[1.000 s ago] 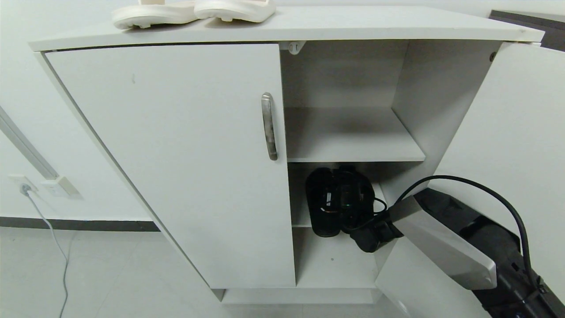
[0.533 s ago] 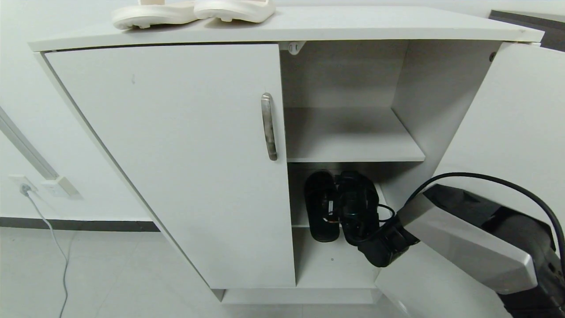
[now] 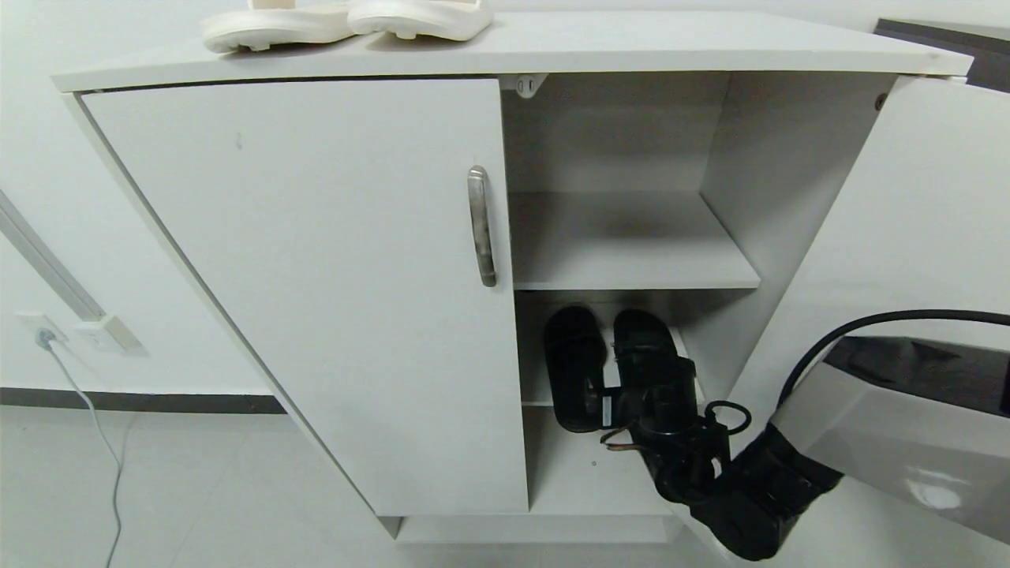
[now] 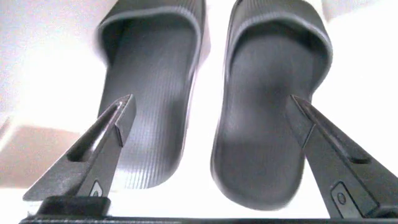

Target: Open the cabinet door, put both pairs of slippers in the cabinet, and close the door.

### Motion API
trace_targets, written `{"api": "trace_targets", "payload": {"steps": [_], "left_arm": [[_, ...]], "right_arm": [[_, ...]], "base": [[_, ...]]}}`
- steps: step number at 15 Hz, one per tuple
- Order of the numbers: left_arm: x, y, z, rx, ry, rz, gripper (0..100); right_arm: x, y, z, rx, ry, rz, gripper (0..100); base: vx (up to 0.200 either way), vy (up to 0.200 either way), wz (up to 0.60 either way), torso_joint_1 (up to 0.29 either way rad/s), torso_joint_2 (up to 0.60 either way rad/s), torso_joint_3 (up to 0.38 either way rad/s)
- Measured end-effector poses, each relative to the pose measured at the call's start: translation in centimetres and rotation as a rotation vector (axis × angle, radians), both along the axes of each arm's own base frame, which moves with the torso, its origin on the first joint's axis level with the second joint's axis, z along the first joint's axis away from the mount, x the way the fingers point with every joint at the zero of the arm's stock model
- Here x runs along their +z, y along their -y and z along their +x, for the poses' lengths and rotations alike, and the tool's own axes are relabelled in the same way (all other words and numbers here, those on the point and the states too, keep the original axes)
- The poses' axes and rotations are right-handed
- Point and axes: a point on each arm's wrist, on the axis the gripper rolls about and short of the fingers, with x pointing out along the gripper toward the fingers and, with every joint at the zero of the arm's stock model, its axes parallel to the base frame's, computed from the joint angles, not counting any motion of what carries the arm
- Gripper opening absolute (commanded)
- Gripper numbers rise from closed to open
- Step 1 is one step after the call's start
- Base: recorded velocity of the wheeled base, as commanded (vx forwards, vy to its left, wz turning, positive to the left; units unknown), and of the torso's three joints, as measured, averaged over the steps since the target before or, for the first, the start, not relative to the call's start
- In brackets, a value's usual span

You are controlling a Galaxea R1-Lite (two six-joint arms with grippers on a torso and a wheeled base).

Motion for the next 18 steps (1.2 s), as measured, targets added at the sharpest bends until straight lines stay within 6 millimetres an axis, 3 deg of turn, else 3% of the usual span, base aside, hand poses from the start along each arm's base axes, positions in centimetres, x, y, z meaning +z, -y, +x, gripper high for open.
{"api": "trace_targets", "payload": {"steps": [4, 11, 18], "left_arm": [[0.0, 0.0, 0.0, 0.000, 0.000, -0.001, 0], [0.0, 0.0, 0.0, -0.001, 0.000, -0.003, 0], [0.0, 0.0, 0.0, 0.001, 0.000, -0.012, 0]], "right_arm": [[0.7, 0.8, -3.4, 0.042, 0.020, 0.014, 100], [0.9, 0.4, -4.6, 0.074, 0.016, 0.005, 100], [0.7, 0.5, -4.9, 0.079, 0.010, -0.001, 100]], "base": [[-0.100, 0.000, 0.00, 0.002, 0.00, 0.000], [-0.200, 0.000, 0.00, 0.001, 0.00, 0.002], [0.000, 0.000, 0.00, 0.000, 0.00, 0.000]]}}
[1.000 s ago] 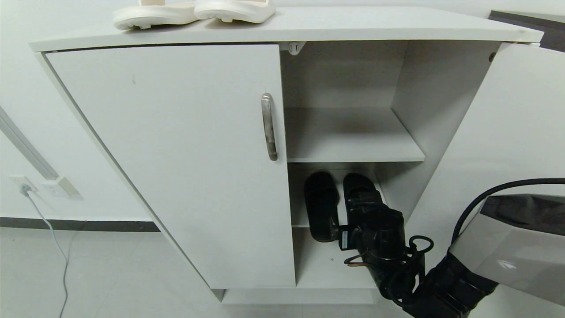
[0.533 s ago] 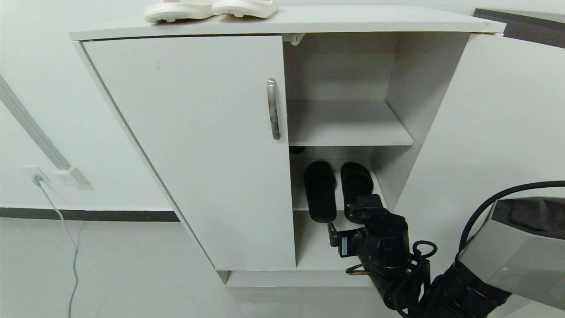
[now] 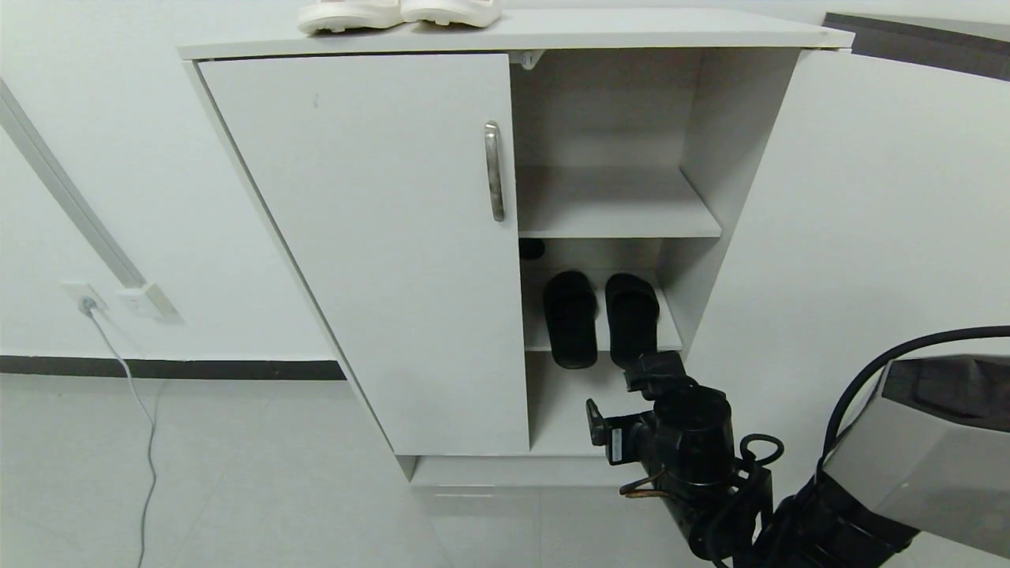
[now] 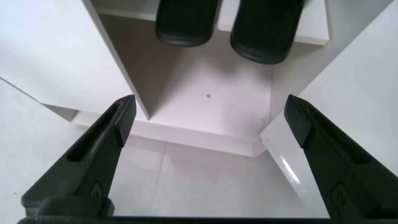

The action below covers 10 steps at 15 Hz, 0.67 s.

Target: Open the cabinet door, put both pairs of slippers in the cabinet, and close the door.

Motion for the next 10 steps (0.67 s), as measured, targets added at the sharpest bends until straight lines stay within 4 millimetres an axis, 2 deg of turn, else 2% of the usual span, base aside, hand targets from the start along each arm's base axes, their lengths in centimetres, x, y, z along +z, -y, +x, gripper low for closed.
{"api": "trace_targets", "payload": {"steps": [6, 10], "left_arm": [[0.00, 0.00, 0.00, -0.003, 0.000, 0.001, 0], [0.00, 0.01, 0.00, -0.005, 0.000, 0.001, 0]], "right_arm": [[-0.09, 0.04, -0.16, 0.002, -0.001, -0.003, 100], [-0.08, -0.01, -0.20, 0.005, 0.000, -0.006, 100]], "base": [[0.000, 0.000, 0.00, 0.000, 0.00, 0.000], [0.000, 0.000, 0.00, 0.001, 0.00, 0.167]]}}
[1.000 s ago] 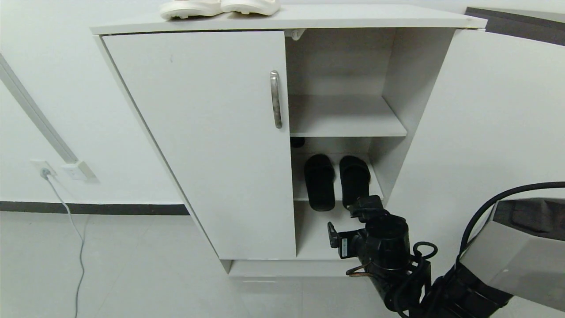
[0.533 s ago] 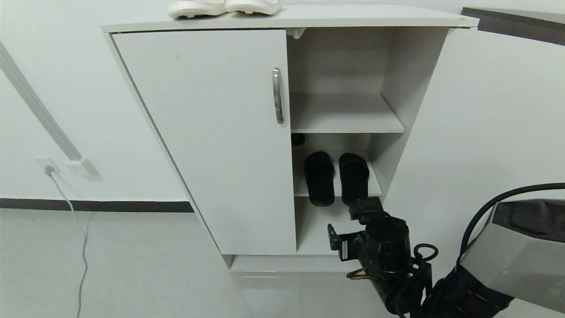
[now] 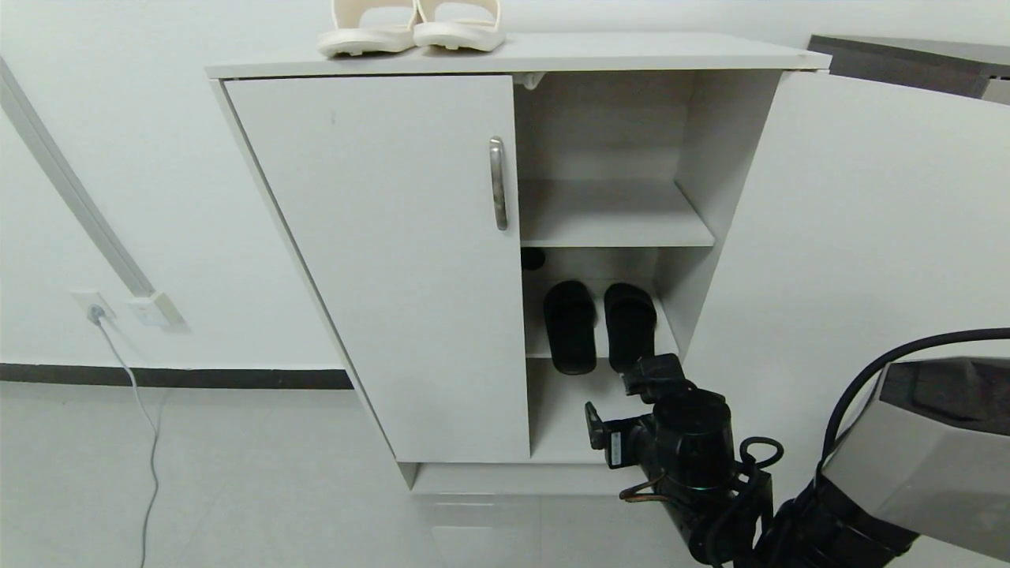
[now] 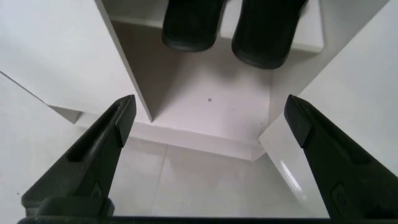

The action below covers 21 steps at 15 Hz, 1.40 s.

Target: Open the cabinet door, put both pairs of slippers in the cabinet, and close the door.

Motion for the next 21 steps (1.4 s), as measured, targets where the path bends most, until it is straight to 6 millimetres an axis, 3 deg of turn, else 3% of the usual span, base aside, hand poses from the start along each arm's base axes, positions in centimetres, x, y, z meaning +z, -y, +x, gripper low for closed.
{"api": "trace_targets", "payload": {"steps": [9, 14, 21], "left_arm": [[0.0, 0.0, 0.0, 0.002, 0.001, 0.005, 0], [0.0, 0.0, 0.0, 0.002, 0.001, 0.006, 0], [0.0, 0.0, 0.0, 0.000, 0.002, 0.006, 0]], "right_arm": [[0.1, 0.1, 0.0, 0.005, 0.007, -0.038, 100], [1.2, 0.5, -0.3, 0.009, 0.031, -0.045, 100], [1.1, 0.7, -0.7, 0.020, 0.022, -0.050, 100]], "base": [[0.000, 0.000, 0.00, 0.003, 0.00, 0.110], [0.000, 0.000, 0.00, 0.000, 0.00, 0.000], [0.000, 0.200, 0.00, 0.003, 0.00, 0.004]]}}
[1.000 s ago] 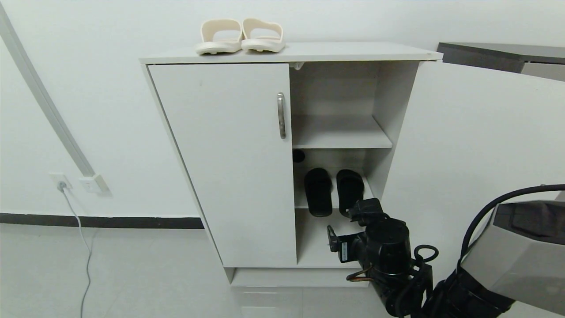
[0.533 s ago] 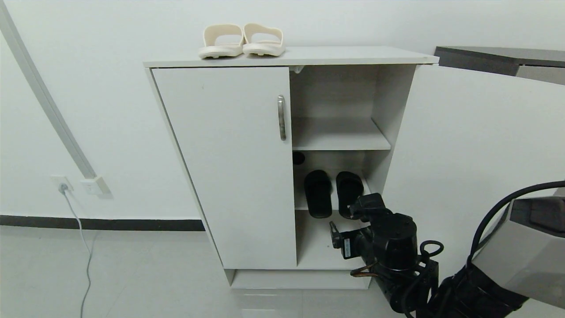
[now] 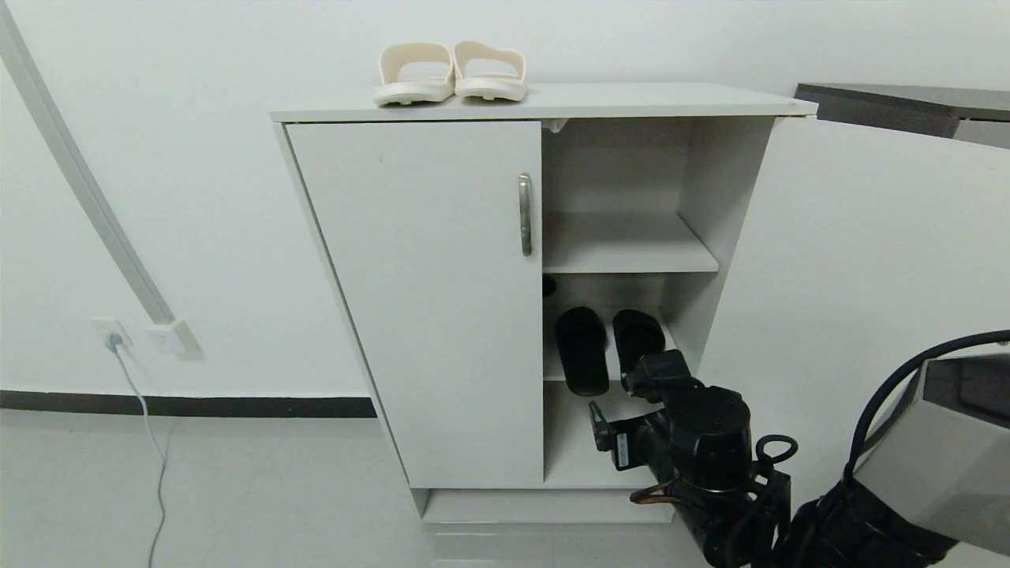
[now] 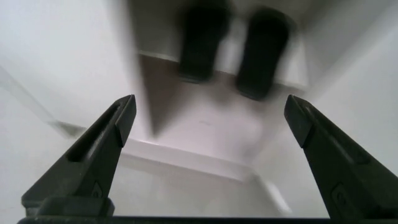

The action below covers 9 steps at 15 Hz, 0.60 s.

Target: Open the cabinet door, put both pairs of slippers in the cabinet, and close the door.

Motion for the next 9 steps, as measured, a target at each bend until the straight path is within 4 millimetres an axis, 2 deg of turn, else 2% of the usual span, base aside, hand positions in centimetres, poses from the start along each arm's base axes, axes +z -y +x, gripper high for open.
{"api": "trace_targets", "payload": {"steps": [9], "left_arm": [[-0.01, 0.00, 0.00, 0.002, -0.001, 0.000, 0]], "right_arm": [[-0.19, 0.17, -0.08, 0.000, -0.005, -0.011, 100]], "base": [[0.000, 0.200, 0.00, 0.002, 0.00, 0.003]]}}
